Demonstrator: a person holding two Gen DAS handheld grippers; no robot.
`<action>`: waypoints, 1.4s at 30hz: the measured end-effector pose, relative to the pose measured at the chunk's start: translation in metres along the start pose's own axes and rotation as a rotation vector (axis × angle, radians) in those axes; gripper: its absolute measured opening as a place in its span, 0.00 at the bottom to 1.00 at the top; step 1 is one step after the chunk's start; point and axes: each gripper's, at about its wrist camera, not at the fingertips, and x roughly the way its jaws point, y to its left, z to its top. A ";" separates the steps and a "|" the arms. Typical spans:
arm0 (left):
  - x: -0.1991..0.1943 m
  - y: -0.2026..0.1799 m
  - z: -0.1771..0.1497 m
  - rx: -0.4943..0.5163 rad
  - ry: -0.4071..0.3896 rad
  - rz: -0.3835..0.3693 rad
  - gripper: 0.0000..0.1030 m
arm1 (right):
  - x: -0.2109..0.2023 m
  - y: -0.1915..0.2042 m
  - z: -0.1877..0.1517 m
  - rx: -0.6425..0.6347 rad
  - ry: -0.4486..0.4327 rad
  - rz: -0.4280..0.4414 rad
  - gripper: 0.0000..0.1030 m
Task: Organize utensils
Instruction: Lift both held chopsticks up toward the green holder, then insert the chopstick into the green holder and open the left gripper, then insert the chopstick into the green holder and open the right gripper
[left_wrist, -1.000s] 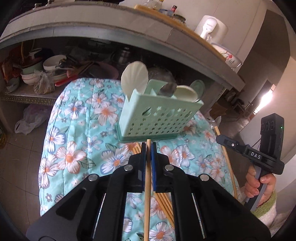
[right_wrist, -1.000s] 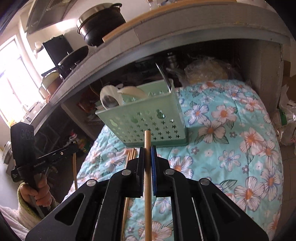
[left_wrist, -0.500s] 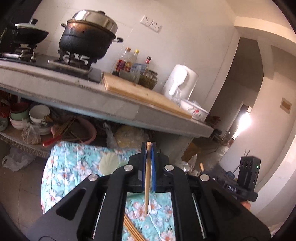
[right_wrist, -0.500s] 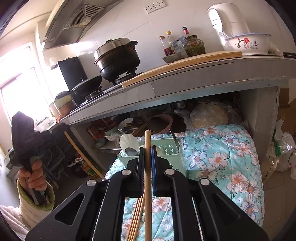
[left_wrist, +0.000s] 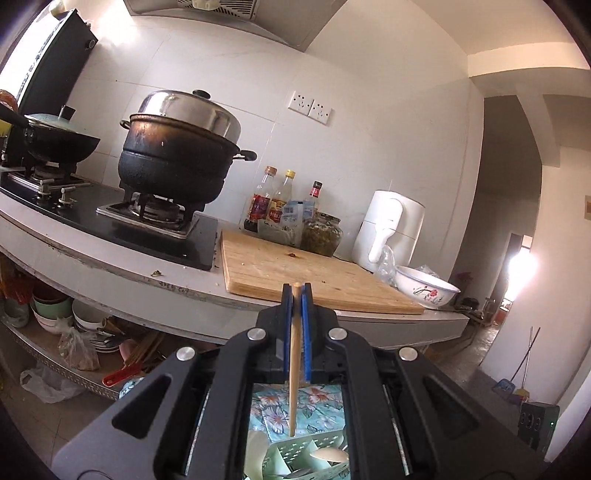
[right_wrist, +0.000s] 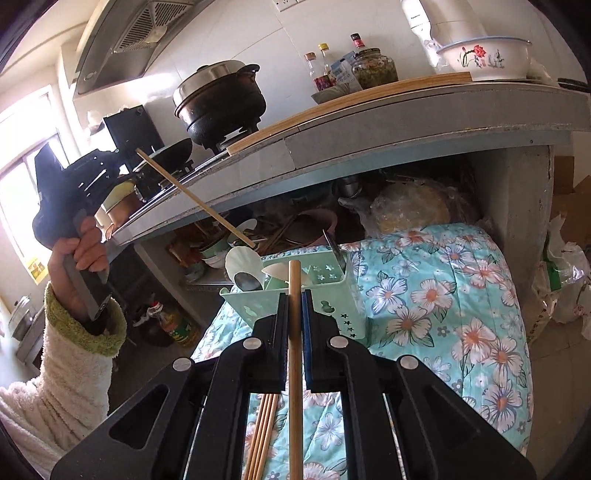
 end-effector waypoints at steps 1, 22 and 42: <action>0.008 0.000 -0.004 0.011 0.012 0.009 0.04 | 0.002 -0.001 0.000 0.002 0.004 -0.001 0.07; 0.065 0.016 -0.084 -0.004 0.216 -0.018 0.29 | 0.024 -0.015 0.002 0.014 0.046 -0.032 0.07; -0.060 0.055 -0.155 -0.107 0.253 0.047 0.39 | 0.056 0.067 0.108 -0.094 -0.154 0.110 0.07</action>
